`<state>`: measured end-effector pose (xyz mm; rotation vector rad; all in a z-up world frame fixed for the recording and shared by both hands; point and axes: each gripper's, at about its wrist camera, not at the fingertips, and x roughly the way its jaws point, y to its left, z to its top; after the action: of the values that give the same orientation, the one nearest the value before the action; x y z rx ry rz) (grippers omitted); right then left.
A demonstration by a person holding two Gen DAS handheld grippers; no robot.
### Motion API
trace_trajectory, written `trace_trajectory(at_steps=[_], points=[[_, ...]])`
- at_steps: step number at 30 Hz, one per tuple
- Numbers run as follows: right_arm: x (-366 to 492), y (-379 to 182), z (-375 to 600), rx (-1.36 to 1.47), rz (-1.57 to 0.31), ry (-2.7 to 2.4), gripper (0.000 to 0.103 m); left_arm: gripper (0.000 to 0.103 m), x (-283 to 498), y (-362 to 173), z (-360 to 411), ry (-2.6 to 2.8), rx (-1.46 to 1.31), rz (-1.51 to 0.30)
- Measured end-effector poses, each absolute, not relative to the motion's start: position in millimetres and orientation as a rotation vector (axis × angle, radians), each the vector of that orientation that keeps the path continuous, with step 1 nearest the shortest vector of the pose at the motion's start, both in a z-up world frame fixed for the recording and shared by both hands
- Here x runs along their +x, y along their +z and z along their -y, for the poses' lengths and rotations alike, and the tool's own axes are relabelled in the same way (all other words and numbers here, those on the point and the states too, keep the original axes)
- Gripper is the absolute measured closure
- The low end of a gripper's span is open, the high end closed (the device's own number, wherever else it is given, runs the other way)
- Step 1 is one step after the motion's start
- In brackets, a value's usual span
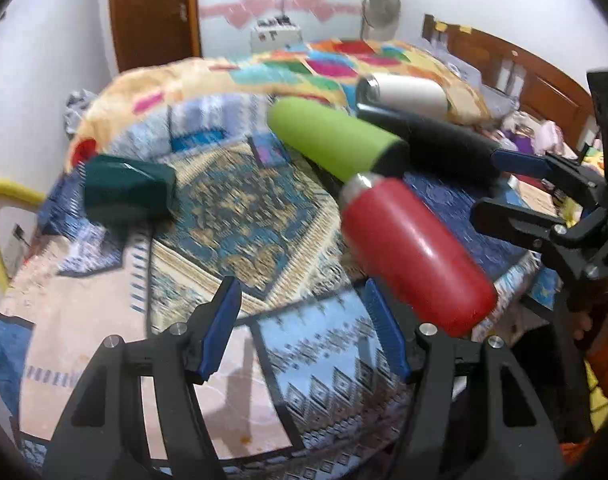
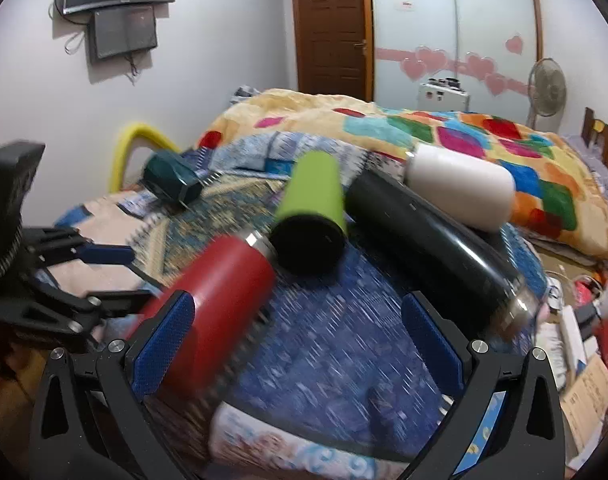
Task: Flip cup upright
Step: 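Rotate the right tool to turn the red thermos steel top upward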
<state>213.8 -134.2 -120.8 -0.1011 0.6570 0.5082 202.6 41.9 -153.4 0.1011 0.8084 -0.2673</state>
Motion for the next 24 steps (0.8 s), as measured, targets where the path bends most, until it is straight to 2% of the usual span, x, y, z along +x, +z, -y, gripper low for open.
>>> trace_trajectory(at_steps=[7, 8, 10, 12, 21, 24], points=[[238, -125, 94, -0.126, -0.778, 0.577, 0.001, 0.039, 199, -149, -52, -0.212, 0.103, -0.724], [241, -128, 89, -0.136, -0.802, 0.579, 0.002, 0.039, 198, -148, -55, -0.208, 0.101, -0.717], [250, -136, 78, -0.160, -0.866, 0.587, 0.012, 0.039, 196, -148, -59, -0.191, 0.107, -0.703], [257, -143, 73, -0.147, -0.927, 0.609, 0.015, 0.039, 195, -150, -62, -0.182, 0.105, -0.693], [268, -158, 53, -0.124, -1.104, 0.679, 0.015, 0.039, 191, -159, -90, -0.156, 0.042, -0.701], [270, -162, 45, -0.130, -1.148, 0.704, 0.028, 0.038, 188, -160, -95, -0.148, 0.030, -0.697]])
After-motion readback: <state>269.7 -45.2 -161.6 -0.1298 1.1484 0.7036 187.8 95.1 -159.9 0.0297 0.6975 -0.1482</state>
